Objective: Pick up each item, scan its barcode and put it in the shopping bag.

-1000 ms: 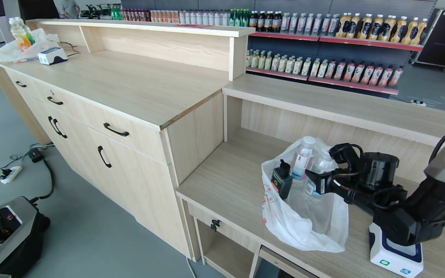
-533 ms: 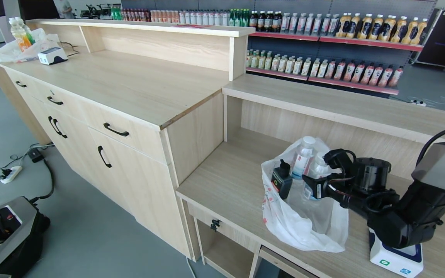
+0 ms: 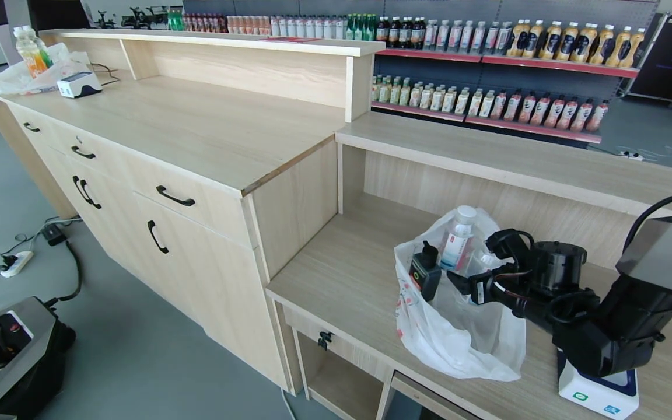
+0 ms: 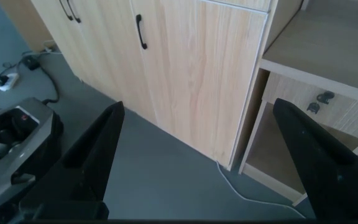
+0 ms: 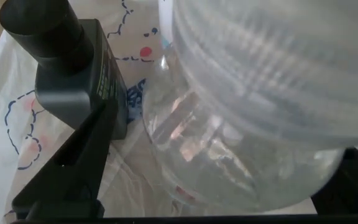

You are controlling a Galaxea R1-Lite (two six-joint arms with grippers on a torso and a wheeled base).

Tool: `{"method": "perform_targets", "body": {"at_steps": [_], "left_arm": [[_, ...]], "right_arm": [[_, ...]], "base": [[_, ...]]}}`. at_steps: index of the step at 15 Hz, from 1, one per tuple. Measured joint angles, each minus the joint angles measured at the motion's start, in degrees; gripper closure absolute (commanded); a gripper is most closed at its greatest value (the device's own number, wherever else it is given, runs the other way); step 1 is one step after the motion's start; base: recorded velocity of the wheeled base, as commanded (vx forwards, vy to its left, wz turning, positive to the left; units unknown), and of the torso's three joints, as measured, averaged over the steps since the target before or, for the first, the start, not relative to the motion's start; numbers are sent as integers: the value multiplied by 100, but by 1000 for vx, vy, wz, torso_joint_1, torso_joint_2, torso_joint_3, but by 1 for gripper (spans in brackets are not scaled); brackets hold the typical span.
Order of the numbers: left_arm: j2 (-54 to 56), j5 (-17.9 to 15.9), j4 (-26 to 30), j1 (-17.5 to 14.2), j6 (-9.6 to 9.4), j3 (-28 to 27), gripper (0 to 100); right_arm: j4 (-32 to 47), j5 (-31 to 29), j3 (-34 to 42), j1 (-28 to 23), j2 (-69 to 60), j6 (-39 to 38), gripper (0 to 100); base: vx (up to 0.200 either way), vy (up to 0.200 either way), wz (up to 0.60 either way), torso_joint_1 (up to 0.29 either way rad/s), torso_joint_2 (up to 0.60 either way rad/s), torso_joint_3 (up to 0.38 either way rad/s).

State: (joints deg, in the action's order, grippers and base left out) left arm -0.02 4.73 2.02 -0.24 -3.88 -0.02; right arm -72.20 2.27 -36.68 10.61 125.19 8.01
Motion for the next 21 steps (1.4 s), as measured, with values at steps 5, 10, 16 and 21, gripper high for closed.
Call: {"method": "perform_targets", "body": {"at_steps": [5, 10, 16, 21], "left_arm": [[0, 0, -2, 0, 0, 2, 0], [0, 0, 0, 0, -2, 2, 0], [0, 0, -2, 0, -4, 2, 0], [0, 0, 0, 0, -2, 2, 0]], "right_arm": [[862, 363, -6, -35, -652, -2, 0], [2677, 490, -13, -96, -2470, 422, 0], [4068, 477, -428, -777, -4286, 2088, 0], [4501, -271, -601, -1148, -4770, 1531, 0]], "base": [[0, 0, 0, 0, 0, 0], [0, 0, 0, 0, 0, 0], [0, 0, -600, 2, 2, 5], [0, 0, -600, 4, 2, 2]]}}
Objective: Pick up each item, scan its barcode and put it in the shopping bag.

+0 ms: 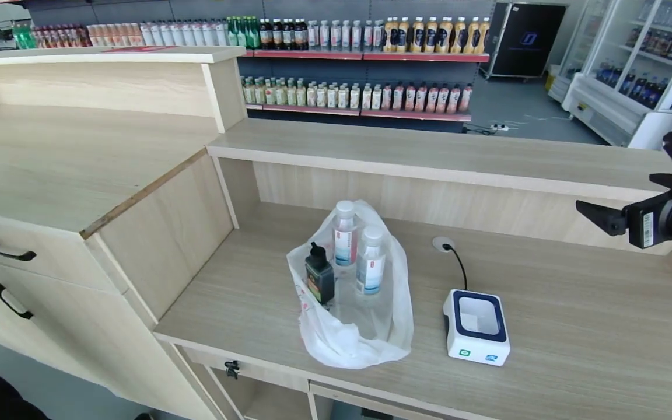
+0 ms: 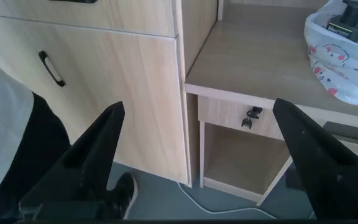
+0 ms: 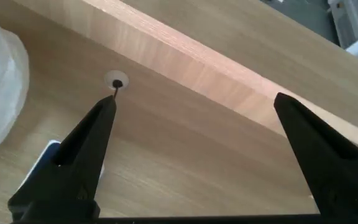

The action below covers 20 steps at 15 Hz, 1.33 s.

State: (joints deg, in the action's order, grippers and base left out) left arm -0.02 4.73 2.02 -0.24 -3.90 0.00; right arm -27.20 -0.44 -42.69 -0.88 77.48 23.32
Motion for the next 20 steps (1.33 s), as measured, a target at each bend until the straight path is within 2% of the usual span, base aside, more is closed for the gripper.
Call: {"method": "perform_targets", "body": {"at_steps": [2, 5, 7, 10, 14, 16, 18, 20], "left_arm": [[0, 0, -2, 2, 2, 0, 0], [0, 0, 0, 0, -1, 0, 0], [0, 0, 0, 0, -1, 0, 0], [0, -2, -2, 0, -4, 0, 0], [0, 0, -2, 4, 2, 0, 0], [0, 0, 0, -5, 0, 0, 0], [0, 0, -2, 4, 2, 0, 0], [0, -2, -2, -5, -1, -2, 0]], "right_arm": [[260, -317, 27, -347, -207, -411, 0], [336, -435, 207, -852, -382, -720, 0], [286, -574, 386, -964, -441, -863, 0], [-213, -599, 794, -1006, -441, -1085, 0], [-1284, -594, 2065, -975, -613, -1408, 0], [-1531, -607, 3181, -962, -941, -1495, 0], [-794, -621, 3958, -905, -1638, -1632, 0], [511, -736, 4195, -857, -2956, -1720, 0]], "base": [[0, 0, -600, 2, 2, 0], [0, 0, -600, 1, 1, -1], [0, 0, -600, 5, 2, -2], [0, 0, 0, 0, 0, 0], [0, 0, 0, 0, 0, 0], [0, 0, 0, 0, 0, 0], [0, 0, 0, 0, 0, 0], [0, 0, 0, 0, 0, 0]]}}
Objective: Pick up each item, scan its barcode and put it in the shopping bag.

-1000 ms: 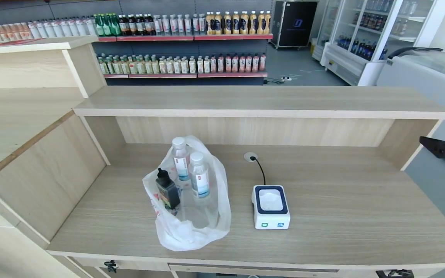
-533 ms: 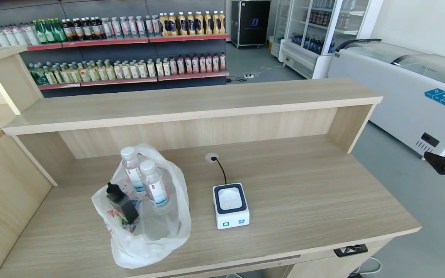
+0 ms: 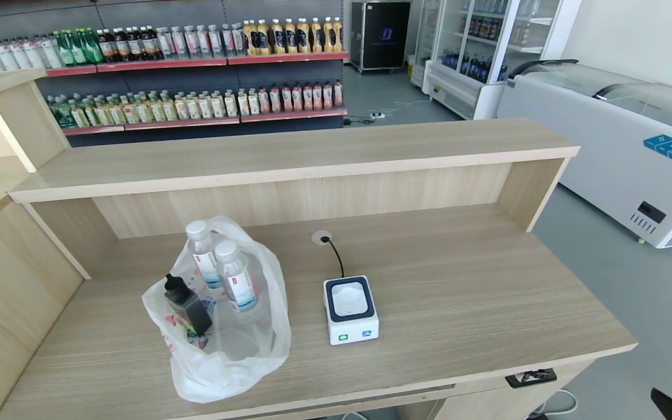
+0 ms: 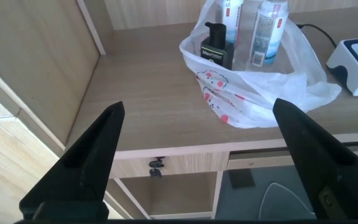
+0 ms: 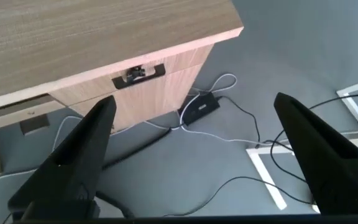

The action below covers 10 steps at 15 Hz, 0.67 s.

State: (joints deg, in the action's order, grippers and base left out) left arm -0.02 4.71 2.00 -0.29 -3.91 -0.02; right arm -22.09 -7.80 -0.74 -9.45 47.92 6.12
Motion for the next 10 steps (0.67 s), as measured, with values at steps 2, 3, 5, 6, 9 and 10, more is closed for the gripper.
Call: {"method": "perform_targets", "body": {"at_steps": [2, 3, 5, 6, 9, 10], "left_arm": [[0, 2, 0, 7, 1, 0, 0], [0, 2, 0, 5, 4, 2, 0], [0, 2, 0, 7, 4, 2, 0], [0, 2, 0, 5, 4, 2, 0], [0, 2, 0, 9, 4, 2, 0], [0, 0, 2, 5, 1, 2, 0]], "right_arm": [[1054, -128, 34, 69, -1581, -111, 0], [1476, -179, 34, 124, -2324, -185, 0], [2342, -267, 20, 236, -3346, -333, 0], [2537, -308, -11, 312, -3663, -435, 0], [2603, -317, -16, 374, -4084, -462, 0], [2611, -317, -16, 378, -4139, -462, 0]], "base": [[0, 0, 0, 0, 0, 0], [0, 0, 0, 0, 0, 0], [0, 0, 0, 0, 0, 0], [0, 0, 0, 0, 0, 0], [0, 0, 0, 0, 0, 0], [0, 0, 0, 0, 0, 0]]}}
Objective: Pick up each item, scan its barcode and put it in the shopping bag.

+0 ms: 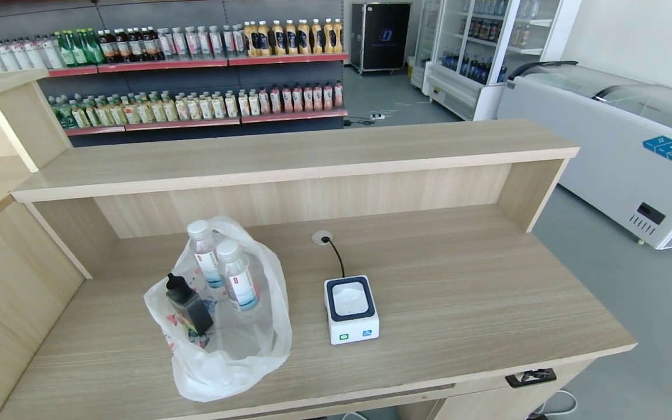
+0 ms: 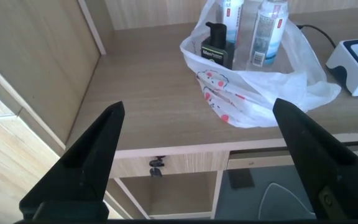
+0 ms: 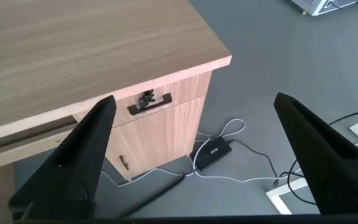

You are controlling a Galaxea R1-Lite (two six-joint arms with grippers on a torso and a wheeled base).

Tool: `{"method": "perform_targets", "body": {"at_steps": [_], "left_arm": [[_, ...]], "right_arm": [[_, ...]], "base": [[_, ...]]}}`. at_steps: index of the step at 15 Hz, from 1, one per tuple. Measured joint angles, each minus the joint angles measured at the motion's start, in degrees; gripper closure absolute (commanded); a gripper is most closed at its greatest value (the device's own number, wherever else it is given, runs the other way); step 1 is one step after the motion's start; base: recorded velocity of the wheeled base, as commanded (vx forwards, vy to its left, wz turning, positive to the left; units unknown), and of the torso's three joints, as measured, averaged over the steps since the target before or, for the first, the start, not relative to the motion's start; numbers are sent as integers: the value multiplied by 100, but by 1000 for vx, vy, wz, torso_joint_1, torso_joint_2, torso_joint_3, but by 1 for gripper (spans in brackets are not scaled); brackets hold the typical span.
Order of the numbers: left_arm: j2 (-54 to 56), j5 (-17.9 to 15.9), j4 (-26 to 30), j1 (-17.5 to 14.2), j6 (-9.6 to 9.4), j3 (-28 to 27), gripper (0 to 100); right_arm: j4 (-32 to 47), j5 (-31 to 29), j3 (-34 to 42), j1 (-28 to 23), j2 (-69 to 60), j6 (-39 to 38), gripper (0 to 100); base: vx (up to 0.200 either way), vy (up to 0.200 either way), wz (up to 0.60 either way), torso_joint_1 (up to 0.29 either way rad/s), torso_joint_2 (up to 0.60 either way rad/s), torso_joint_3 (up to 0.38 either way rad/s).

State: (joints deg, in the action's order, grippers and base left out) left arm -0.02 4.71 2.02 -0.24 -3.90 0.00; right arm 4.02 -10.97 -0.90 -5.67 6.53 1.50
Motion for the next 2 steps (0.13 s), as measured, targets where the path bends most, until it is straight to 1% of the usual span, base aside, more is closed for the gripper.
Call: {"method": "perform_targets", "body": {"at_steps": [2], "left_arm": [[0, 2, -2, 0, 2, 0, 0]], "right_arm": [[13, -2, 0, 7, -73, 0, 0]], "base": [[0, 0, 0, 0, 0, 0]]}}
